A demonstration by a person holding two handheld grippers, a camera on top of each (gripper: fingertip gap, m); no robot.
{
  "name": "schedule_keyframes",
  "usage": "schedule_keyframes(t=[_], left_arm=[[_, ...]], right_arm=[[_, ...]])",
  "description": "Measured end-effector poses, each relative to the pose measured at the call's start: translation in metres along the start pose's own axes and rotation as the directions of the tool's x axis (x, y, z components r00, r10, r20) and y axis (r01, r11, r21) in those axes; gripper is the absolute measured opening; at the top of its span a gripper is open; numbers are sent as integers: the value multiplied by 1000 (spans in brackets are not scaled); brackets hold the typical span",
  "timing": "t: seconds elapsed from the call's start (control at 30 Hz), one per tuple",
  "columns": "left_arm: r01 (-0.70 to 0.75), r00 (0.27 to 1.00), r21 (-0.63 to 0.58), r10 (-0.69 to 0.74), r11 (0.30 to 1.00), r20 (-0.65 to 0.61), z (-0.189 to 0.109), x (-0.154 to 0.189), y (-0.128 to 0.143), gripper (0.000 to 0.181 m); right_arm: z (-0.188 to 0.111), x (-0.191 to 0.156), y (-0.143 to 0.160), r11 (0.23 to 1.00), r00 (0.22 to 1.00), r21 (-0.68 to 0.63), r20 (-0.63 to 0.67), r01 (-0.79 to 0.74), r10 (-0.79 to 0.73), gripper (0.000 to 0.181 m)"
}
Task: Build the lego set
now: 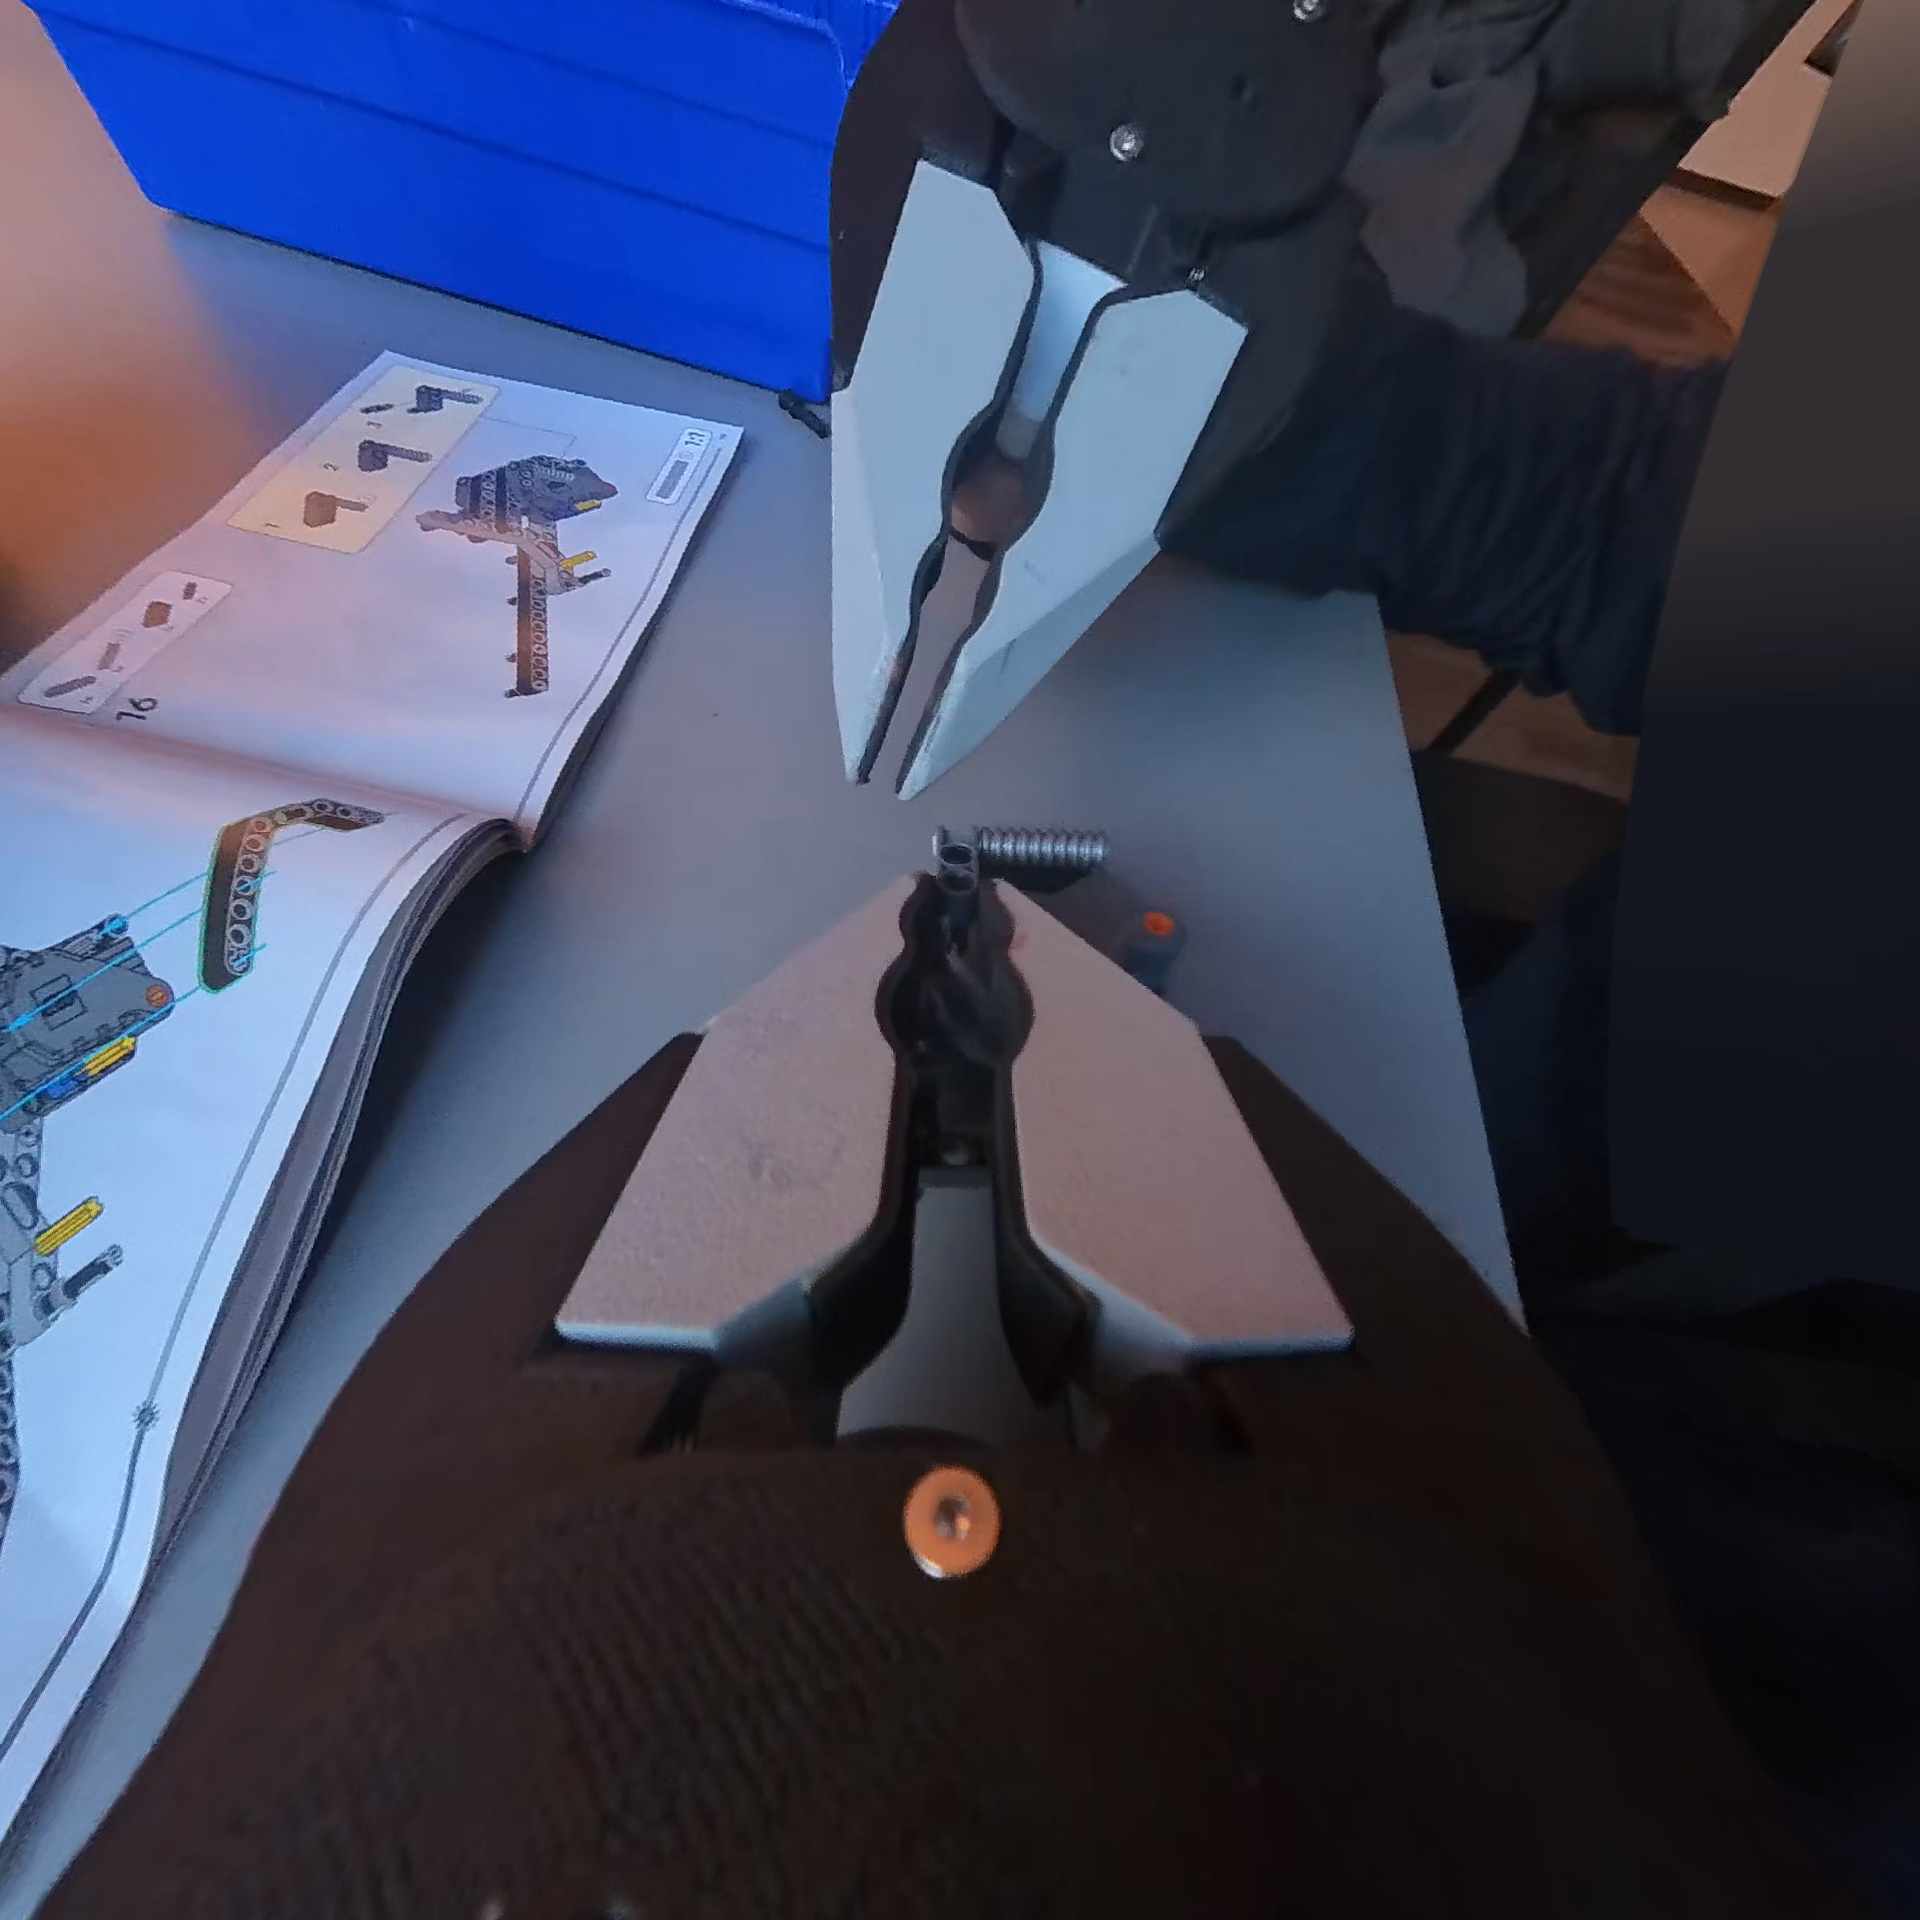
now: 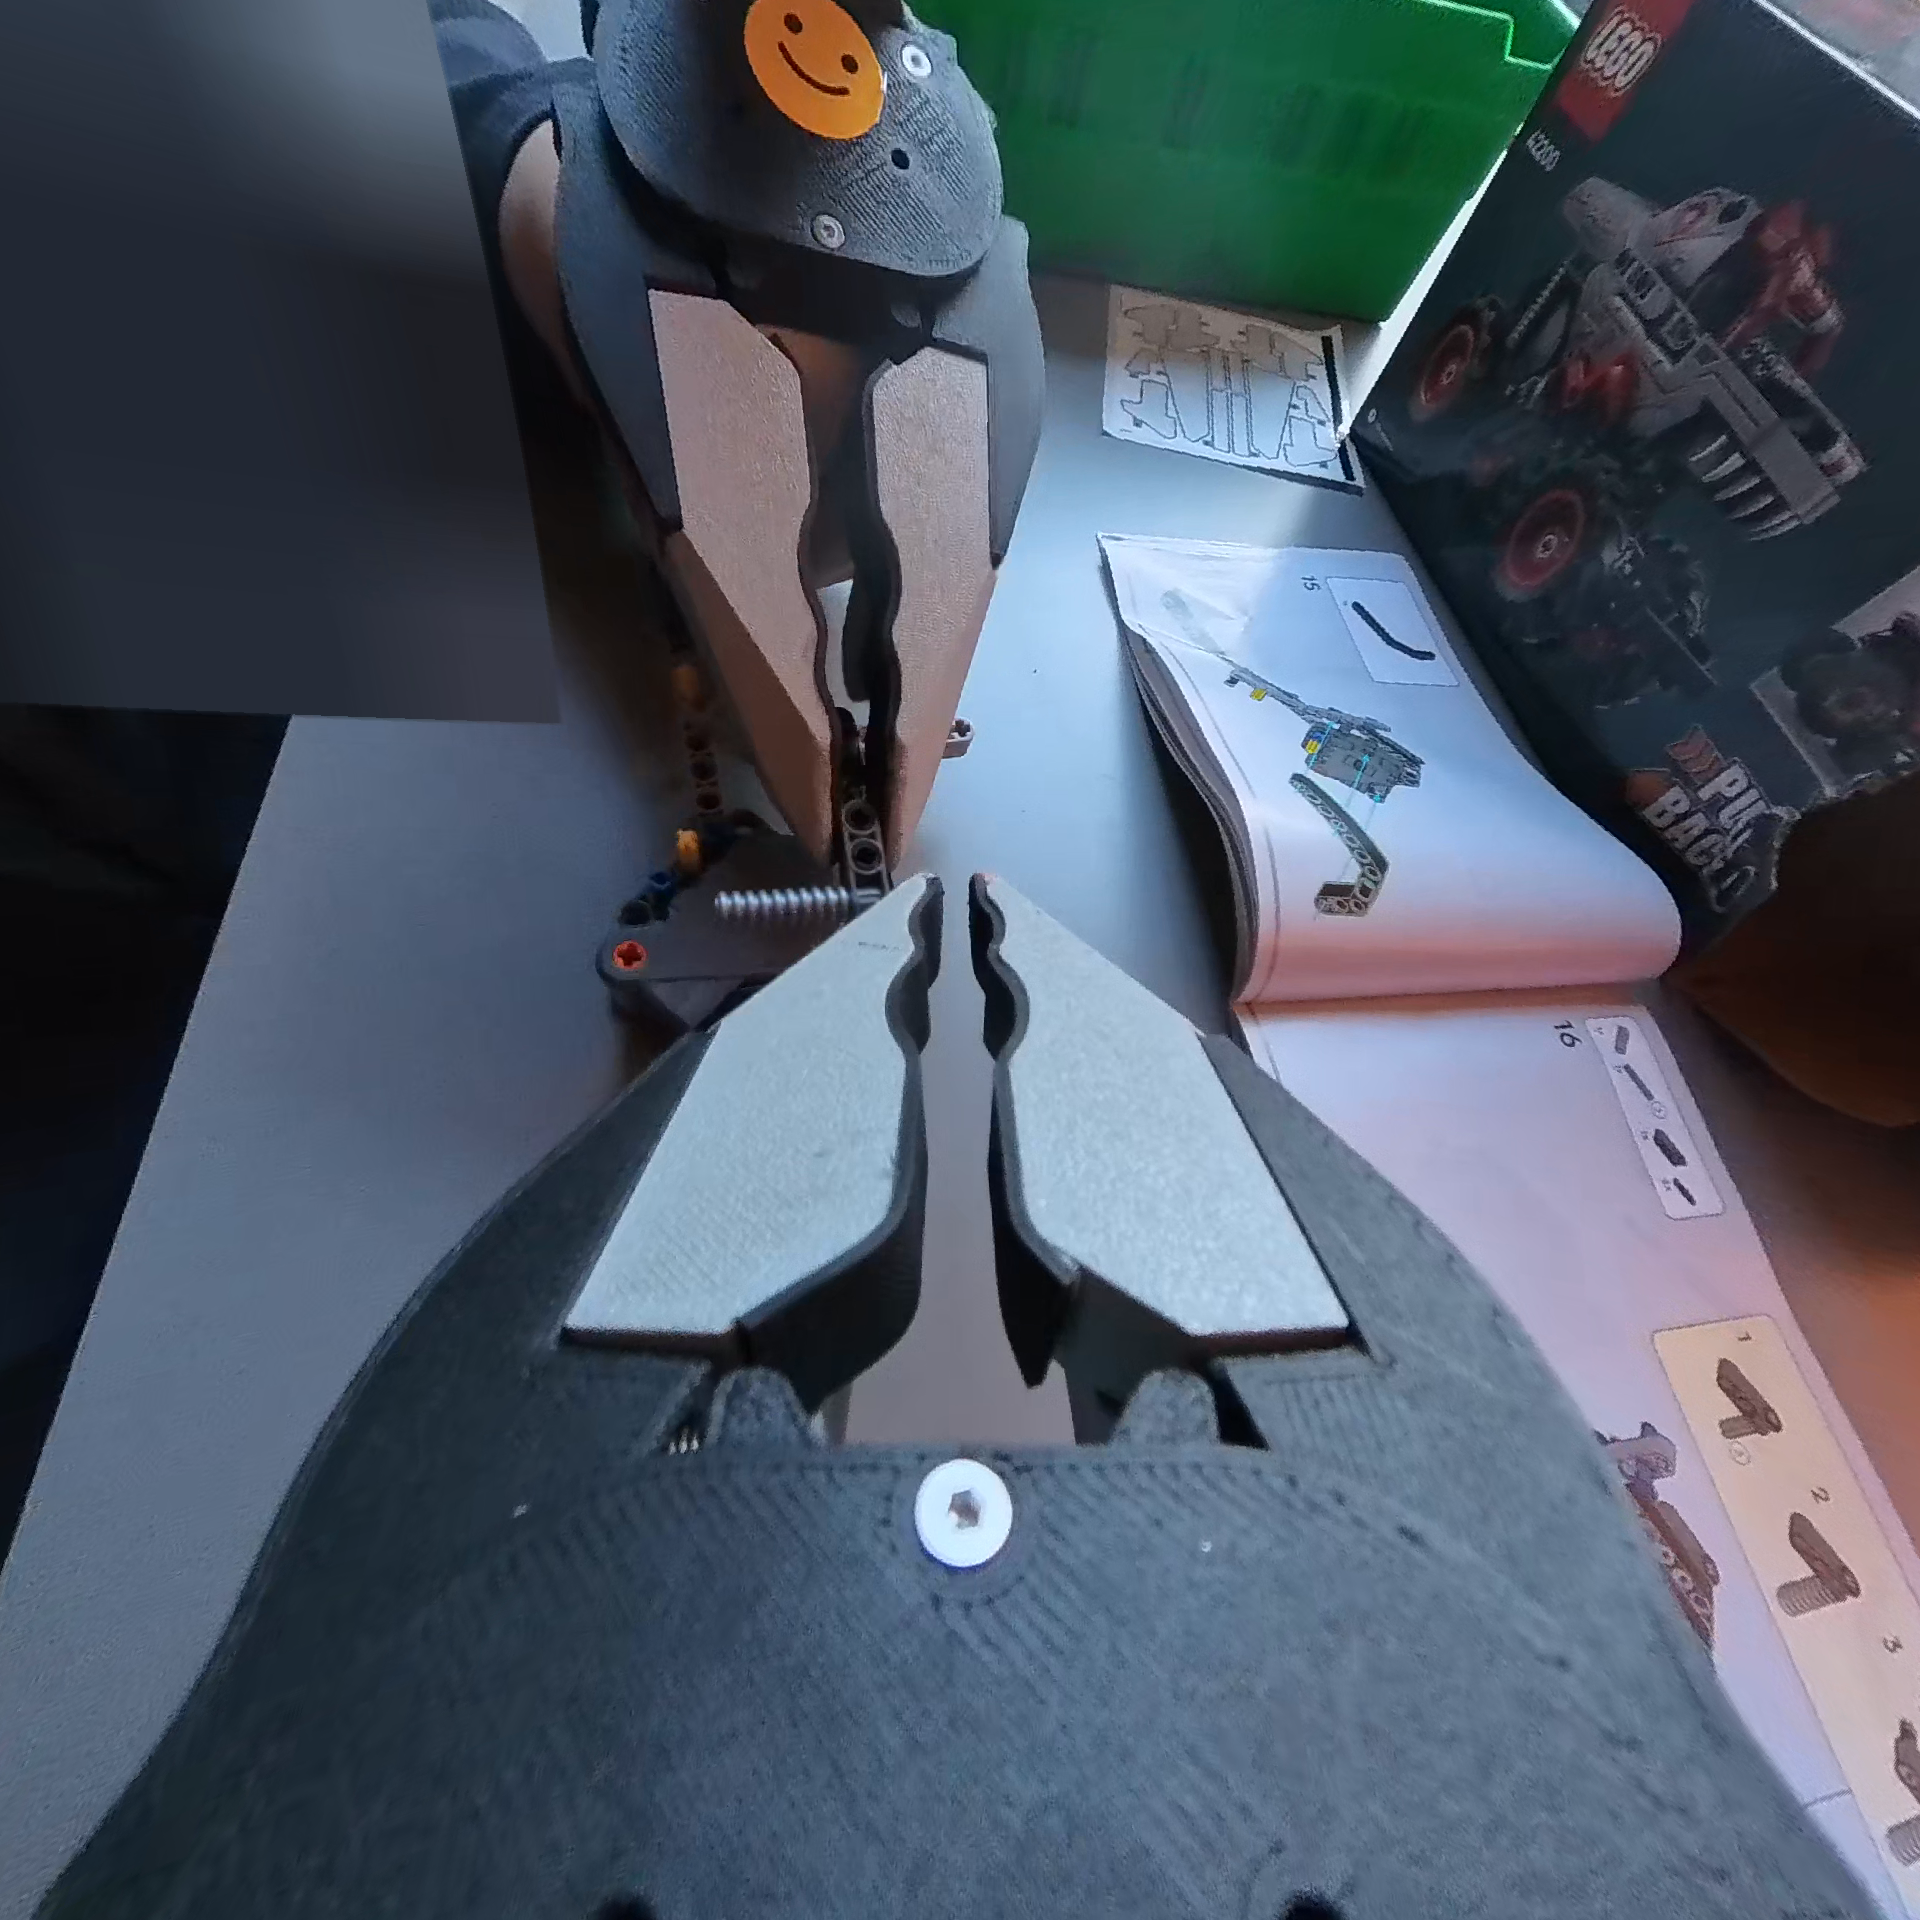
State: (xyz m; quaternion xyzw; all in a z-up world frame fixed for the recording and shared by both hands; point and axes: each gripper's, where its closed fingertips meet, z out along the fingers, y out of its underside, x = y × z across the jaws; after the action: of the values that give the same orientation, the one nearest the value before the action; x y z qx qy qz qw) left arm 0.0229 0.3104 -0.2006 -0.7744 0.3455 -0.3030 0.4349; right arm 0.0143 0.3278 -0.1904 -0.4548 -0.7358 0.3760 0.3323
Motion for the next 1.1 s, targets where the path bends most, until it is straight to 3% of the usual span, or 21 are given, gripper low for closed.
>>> schedule_keyframes(t=[0.13,0.4,0.83,1.1], left_arm=[[-62,995,-28,64,998,75,0,-8,3,5],[-79,995,-25,80,997,53,1,-3,2,5],[-189,978,-34,192,981,86,2,5,-2,5],[-185,979,-23,186,982,83,3,7,-3,6]], right_arm=[[0,-2,-1,1000,1000,7,11,-5,5,3],[6,-11,2,999,996,-10,76,-46,46,14],[5,-24,2,999,987,-9,154,-47,48,7],[3,-26,4,998,981,-22,183,-56,59,5]])
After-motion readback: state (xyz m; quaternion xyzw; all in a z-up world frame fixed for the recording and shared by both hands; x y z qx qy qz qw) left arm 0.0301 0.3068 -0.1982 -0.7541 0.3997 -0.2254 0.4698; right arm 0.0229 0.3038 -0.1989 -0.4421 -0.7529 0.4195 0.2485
